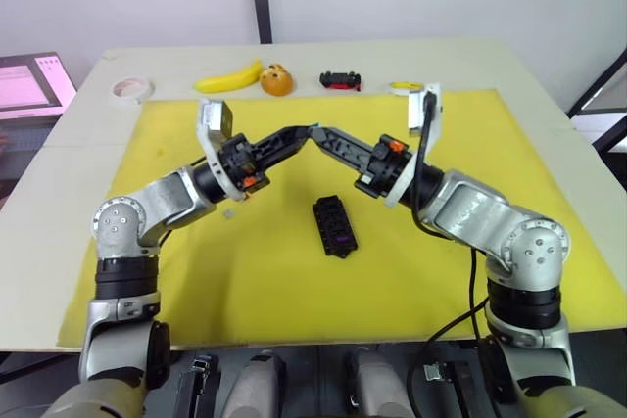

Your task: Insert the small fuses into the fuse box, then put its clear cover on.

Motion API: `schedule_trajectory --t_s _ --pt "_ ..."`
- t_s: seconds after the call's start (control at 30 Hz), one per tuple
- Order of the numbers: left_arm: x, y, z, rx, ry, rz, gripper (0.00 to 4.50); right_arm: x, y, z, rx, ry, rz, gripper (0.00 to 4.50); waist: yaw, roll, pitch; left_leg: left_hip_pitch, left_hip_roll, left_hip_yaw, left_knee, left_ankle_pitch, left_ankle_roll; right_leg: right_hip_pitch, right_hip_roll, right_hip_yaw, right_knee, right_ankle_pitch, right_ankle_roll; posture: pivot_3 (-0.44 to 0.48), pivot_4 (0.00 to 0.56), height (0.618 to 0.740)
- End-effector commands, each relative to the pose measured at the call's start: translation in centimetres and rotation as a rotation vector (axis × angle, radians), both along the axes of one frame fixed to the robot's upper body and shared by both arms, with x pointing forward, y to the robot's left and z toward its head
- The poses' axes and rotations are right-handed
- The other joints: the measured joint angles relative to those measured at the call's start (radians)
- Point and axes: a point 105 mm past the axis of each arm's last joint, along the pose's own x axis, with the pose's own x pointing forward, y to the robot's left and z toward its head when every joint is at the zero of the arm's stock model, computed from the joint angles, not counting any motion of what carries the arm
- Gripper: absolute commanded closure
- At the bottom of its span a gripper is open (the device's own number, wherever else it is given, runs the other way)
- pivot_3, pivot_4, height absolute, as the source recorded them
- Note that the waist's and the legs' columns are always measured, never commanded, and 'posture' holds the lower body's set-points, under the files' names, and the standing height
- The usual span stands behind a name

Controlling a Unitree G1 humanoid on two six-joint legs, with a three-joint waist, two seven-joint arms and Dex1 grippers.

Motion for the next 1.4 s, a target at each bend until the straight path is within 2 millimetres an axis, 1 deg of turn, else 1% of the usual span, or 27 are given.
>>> schedule_trajectory --t_s 0.03,0.9,1.0,1.03,1.4 --pt "-0.58 0.11 1.15 -0.014 -0.048 -0.006 4.5 -0.45 0.08 1.06 0.029 -0.035 0.017 3.06 0.0 0.0 0.0 0.0 0.0 0.0 0.0 0.0 0.0 0.0 0.0 0.0 0.0 0.0 0.0 0.0 0.15 0.74" --pt "-0.88 -0.39 1.19 -0.013 -0.051 -0.02 4.5 -0.53 0.13 1.29 0.026 -0.042 0.02 3.06 0.001 0.0 0.0 0.0 0.0 0.0 0.0 0.0 0.0 0.0 0.0 0.0 -0.001 0.0 0.0 0.0 0.15 0.74" --pt "-0.74 -0.31 1.14 -0.012 -0.049 -0.014 4.5 -0.5 0.13 1.31 0.028 -0.042 0.02 3.87 0.0 0.0 0.0 0.0 0.0 0.0 0.0 0.0 0.0 0.0 0.0 0.0 -0.001 0.0 0.0 0.0 0.15 0.74" --pt "-0.71 -0.28 1.12 -0.011 -0.048 -0.013 4.5 -0.5 0.13 1.32 0.028 -0.042 0.02 4.25 0.0 0.0 0.0 0.0 0.0 0.0 0.0 0.0 0.0 0.0 0.0 0.0 -0.001 0.0 0.0 0.0 0.15 0.74" --pt "-0.36 0.11 1.05 -0.015 -0.042 0.006 4.5 -0.8 -0.11 1.31 0.024 -0.042 0.024 4.25 0.001 0.0 0.0 0.0 0.0 0.0 0.0 0.0 0.001 0.0 0.0 0.0 -0.001 0.0 0.0 0.0 0.15 0.74"
